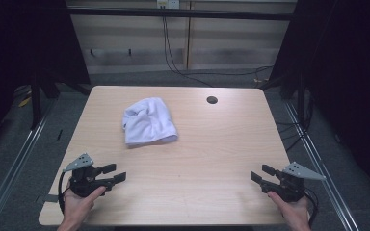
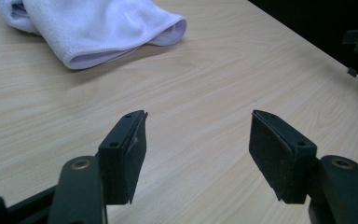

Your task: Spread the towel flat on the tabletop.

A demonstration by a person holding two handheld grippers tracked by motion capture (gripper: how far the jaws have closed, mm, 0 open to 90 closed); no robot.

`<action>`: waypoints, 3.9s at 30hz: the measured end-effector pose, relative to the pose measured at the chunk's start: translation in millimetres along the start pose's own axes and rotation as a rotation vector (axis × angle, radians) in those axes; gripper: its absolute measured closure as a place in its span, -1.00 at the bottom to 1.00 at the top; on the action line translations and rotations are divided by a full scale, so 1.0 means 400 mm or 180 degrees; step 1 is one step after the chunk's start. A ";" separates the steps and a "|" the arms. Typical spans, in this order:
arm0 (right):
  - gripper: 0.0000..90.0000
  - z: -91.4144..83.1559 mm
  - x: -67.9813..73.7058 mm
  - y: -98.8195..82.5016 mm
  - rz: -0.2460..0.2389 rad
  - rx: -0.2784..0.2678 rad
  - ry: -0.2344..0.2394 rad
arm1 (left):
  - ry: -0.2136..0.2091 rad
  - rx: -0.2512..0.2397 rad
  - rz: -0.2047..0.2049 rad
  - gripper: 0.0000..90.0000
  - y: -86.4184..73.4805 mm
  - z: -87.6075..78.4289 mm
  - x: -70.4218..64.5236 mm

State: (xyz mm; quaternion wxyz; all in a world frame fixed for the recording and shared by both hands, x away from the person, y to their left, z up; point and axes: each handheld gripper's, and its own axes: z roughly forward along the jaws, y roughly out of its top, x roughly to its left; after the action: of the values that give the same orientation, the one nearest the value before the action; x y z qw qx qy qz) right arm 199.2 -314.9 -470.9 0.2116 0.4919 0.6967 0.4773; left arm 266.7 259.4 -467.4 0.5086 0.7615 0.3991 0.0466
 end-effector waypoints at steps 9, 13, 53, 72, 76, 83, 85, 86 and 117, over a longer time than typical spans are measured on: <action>-0.17 0.006 0.015 -0.006 -0.0094 0.0206 0.0159 | 0.0155 0.0074 0.0091 -0.03 0.016 0.010 0.023; -0.20 0.006 0.016 -0.008 -0.0086 0.0244 0.0195 | 0.0174 0.0094 0.0314 0.15 0.034 0.021 0.022; -0.36 0.052 0.055 -0.010 -0.0206 0.0609 0.0584 | 0.0475 0.0629 0.0118 0.31 0.190 0.318 0.241; -0.32 0.082 0.077 0.003 -0.0226 0.0649 0.0603 | -0.0164 0.0702 0.0446 0.79 0.113 0.246 0.012; -0.28 0.115 0.113 0.014 -0.0325 0.0721 0.0770 | -0.0463 0.0717 0.0464 0.79 0.081 0.200 -0.064; -0.22 0.169 0.159 0.027 -0.0462 0.0786 0.0913 | -0.0907 0.0564 0.0377 0.79 0.070 0.159 -0.134; -0.21 0.204 0.181 0.026 -0.0525 0.0848 0.0986 | -0.0974 0.0477 0.0362 0.78 0.084 0.155 -0.145; -0.20 0.215 0.188 0.026 -0.0568 0.0871 0.0986 | -0.1024 0.0425 0.0330 0.78 0.095 0.160 -0.148; 0.99 0.220 0.219 0.248 -0.0596 0.0015 0.1196 | -0.0679 -0.0116 0.0833 0.78 0.210 0.071 -0.173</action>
State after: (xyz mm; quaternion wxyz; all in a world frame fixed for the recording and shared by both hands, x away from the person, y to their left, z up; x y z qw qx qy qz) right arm 277.1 -190.9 -408.8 0.1203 0.3279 0.7677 0.5372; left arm 280.4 179.2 -389.5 0.5515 0.7982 0.2393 0.0386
